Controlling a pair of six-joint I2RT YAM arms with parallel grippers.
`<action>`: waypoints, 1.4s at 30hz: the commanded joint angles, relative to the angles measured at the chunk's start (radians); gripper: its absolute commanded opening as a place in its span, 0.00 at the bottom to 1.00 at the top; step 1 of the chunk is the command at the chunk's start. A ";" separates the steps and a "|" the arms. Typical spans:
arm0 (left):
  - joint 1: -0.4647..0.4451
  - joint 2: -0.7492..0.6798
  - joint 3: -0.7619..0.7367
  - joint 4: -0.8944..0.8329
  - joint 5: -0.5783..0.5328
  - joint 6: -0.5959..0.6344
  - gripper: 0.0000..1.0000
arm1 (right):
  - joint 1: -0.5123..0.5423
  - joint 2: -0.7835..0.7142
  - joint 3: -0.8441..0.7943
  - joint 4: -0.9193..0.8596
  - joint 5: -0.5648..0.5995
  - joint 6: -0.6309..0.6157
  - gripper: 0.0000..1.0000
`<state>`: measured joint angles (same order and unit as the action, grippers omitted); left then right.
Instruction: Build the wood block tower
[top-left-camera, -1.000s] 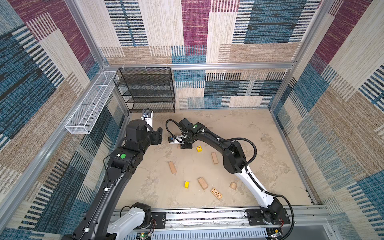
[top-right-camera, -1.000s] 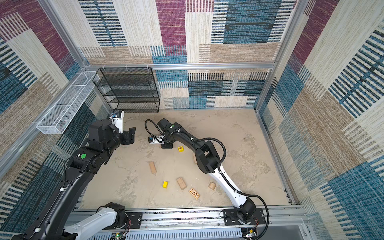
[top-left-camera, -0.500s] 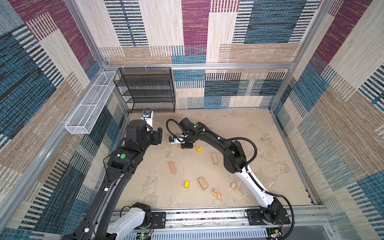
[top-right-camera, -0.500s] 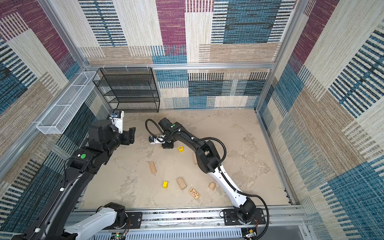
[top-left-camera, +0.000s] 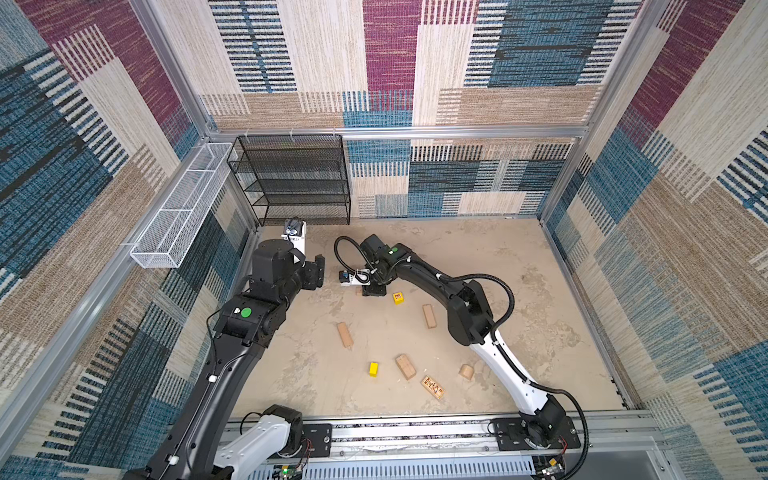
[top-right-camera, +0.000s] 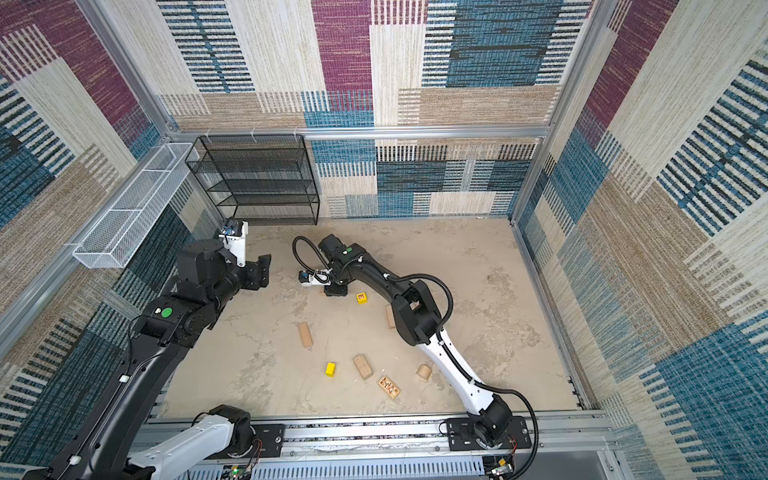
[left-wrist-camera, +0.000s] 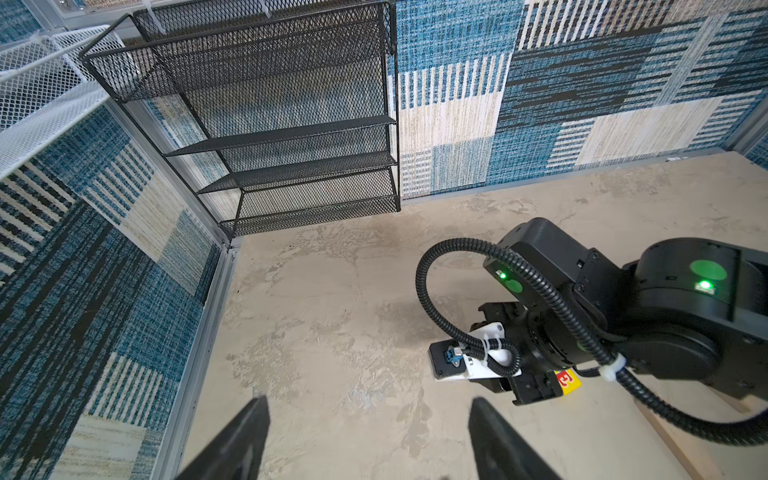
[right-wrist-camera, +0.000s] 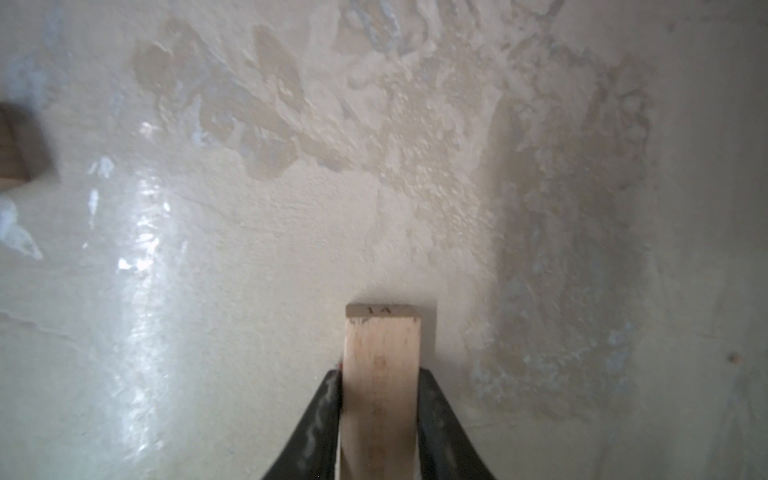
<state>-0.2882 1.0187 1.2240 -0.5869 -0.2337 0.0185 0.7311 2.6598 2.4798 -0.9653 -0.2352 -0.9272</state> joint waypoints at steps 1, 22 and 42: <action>0.001 0.000 -0.002 0.029 -0.013 0.000 0.80 | -0.002 0.014 -0.002 -0.014 0.026 0.008 0.33; 0.006 0.005 -0.005 0.031 -0.013 -0.003 0.80 | -0.002 -0.012 -0.001 -0.016 -0.017 0.034 1.00; 0.061 0.053 -0.020 0.055 -0.017 -0.084 0.83 | -0.013 -0.277 -0.065 0.238 0.035 0.240 1.00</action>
<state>-0.2295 1.0611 1.1995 -0.5579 -0.2379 -0.0212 0.7231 2.4416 2.4233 -0.8413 -0.2420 -0.7780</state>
